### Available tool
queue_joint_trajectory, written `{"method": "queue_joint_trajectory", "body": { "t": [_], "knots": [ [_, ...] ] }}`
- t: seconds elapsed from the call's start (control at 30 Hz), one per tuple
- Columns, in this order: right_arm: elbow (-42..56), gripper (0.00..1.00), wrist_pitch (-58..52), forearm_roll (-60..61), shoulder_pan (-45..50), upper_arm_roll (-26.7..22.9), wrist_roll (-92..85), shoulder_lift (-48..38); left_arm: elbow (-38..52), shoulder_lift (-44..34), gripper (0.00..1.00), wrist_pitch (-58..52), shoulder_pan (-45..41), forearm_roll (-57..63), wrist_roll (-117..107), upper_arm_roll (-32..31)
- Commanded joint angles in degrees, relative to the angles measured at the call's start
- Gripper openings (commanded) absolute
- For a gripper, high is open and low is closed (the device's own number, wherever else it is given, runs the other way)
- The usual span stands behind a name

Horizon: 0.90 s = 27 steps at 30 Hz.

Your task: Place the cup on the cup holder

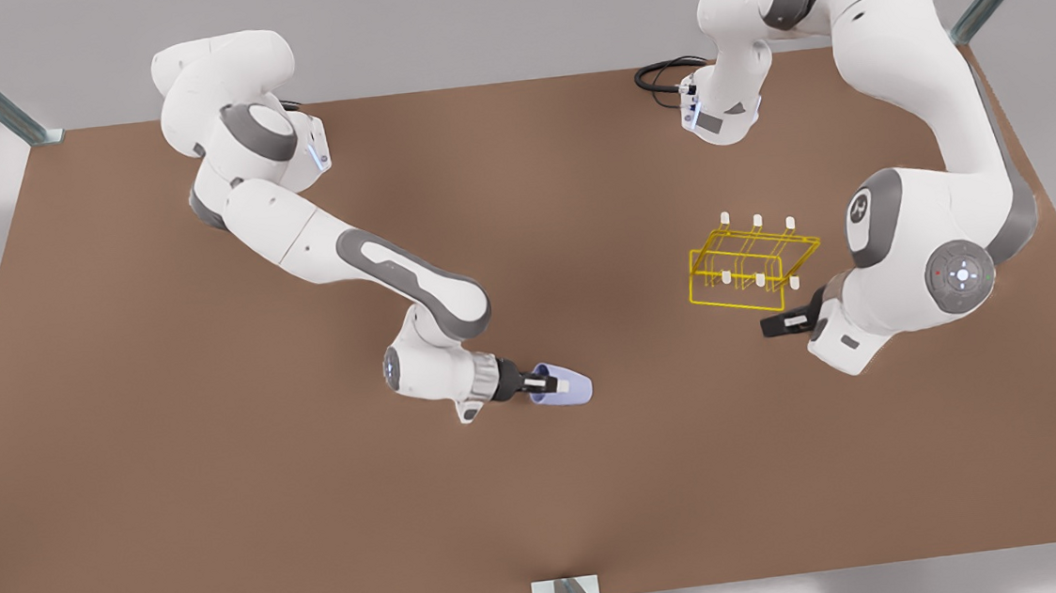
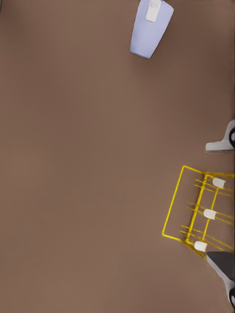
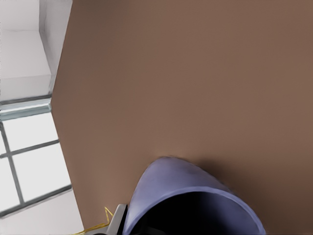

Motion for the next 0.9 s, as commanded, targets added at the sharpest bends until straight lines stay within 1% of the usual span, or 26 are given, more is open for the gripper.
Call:
{"method": "queue_joint_trajectory", "body": {
  "t": [0.0,0.03,0.07,0.13,0.17,0.3,0.33,0.37,0.43,0.47,0.5,0.53,0.63,0.67,0.73,0.77,0.8,0.87],
  "knots": [
    [0.11,0.21,5.4,0.18,0.22,1.28,7.62,0.46,-0.74,0.13,1.0,1.48,-2.22,0.64,-34.6,-0.23],
    [0.11,0.21,5.4,0.18,0.14,2.51,7.71,0.46,-0.91,0.4,1.0,3.58,-3.19,0.39,-33.72,-0.23],
    [0.37,0.21,5.4,0.27,0.22,3.48,7.71,0.54,-1.97,0.04,1.0,5.08,-5.74,0.21,-38.97,-0.41],
    [0.72,0.21,5.49,0.1,0.93,4.1,7.71,1.25,-1.62,0.57,1.0,11.23,-11.36,0.29,-72.8,-0.49],
    [0.63,0.21,5.4,0.1,1.02,4.1,7.62,1.69,-1.79,1.27,1.0,11.23,-14.96,1.08,-77.13,-0.32],
    [0.72,0.21,5.4,-0.43,1.63,3.75,7.01,3.62,-0.83,0.31,1.0,11.05,-15.67,-3.22,-86.7,-1.46],
    [0.72,0.21,5.4,-0.43,1.63,3.75,6.92,4.15,-0.82,0.48,1.0,11.67,-16.37,-3.49,-89.79,-1.64],
    [0.72,0.21,5.4,-0.43,1.63,3.75,6.92,4.15,-0.91,1.54,1.0,14.74,-16.72,-3.58,-91.71,-1.73],
    [0.72,0.21,5.4,-0.43,1.54,3.57,5.95,4.67,-0.83,4.17,1.0,17.56,-19.54,-1.47,-100.06,-1.11],
    [0.63,0.21,5.4,-0.43,1.28,3.57,5.6,5.2,-0.83,5.49,1.0,18.79,-20.24,2.75,-107.54,-1.2],
    [0.63,0.21,5.4,-0.43,1.19,3.57,5.42,5.2,-0.83,5.58,1.0,18.79,-19.45,2.84,-112.45,-0.85],
    [0.63,0.94,5.4,-0.43,1.19,3.57,5.25,5.2,0.67,5.76,1.0,18.88,-18.48,2.75,-118.6,0.47],
    [0.63,0.94,5.84,-0.43,1.02,3.57,5.07,4.94,0.76,6.64,1.0,20.2,-18.4,3.28,-121.34,1.17],
    [0.55,0.94,5.67,-0.52,0.14,3.57,5.07,4.85,0.84,7.6,1.0,21.42,-19.45,3.37,-121.08,2.32],
    [-0.24,0.94,5.4,-0.78,-1.18,3.57,4.98,4.76,2.25,7.95,1.0,22.57,-20.07,2.93,-118.62,1.62],
    [-0.42,0.95,5.14,-1.48,-2.06,3.66,4.98,4.76,1.99,7.34,1.0,20.47,-20.24,2.49,-116.77,1.0],
    [-1.3,0.95,5.05,-1.83,-3.11,4.01,4.81,4.76,2.07,7.96,1.0,20.02,-22.53,3.37,-116.77,0.82],
    [-3.05,0.96,5.05,-1.92,-4.96,4.71,3.75,4.67,2.16,9.27,1.0,20.64,-20.86,2.23,-117.03,1.09]
  ]
}}
